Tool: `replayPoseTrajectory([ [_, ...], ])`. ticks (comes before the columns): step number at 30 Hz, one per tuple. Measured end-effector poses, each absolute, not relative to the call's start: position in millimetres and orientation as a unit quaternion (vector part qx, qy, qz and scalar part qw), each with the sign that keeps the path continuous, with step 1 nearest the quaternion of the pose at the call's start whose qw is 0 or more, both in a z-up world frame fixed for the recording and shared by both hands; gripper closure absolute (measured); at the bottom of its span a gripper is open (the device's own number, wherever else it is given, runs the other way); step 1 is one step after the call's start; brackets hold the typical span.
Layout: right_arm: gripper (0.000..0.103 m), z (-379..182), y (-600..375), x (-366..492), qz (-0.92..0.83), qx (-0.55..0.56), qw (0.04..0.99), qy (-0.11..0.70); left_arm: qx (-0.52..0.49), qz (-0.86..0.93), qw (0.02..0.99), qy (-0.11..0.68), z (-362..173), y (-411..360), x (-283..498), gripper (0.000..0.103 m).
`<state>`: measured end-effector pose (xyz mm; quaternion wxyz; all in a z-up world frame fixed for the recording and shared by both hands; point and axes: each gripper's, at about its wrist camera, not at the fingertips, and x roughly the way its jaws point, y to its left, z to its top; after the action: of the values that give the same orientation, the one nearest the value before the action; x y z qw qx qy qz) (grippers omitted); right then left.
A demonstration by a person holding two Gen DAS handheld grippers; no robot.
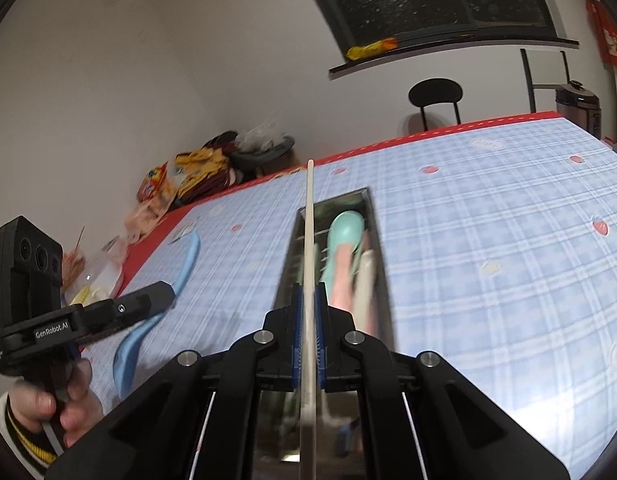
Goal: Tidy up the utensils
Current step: 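Carry the blue spoon with the left tool while the right tool carries the chopstick into the tray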
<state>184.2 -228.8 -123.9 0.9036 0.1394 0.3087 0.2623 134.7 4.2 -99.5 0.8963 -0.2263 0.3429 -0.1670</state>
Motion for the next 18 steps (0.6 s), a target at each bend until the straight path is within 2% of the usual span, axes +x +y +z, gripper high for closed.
replayPoseTrajectory([
  [18, 0.097, -159.1, -239.1, 216.6, 0.266, 0.166, 0.878, 0.362, -0.259, -0.131, 0.882, 0.371, -136.8, -56.3, 207.8, 0.086],
])
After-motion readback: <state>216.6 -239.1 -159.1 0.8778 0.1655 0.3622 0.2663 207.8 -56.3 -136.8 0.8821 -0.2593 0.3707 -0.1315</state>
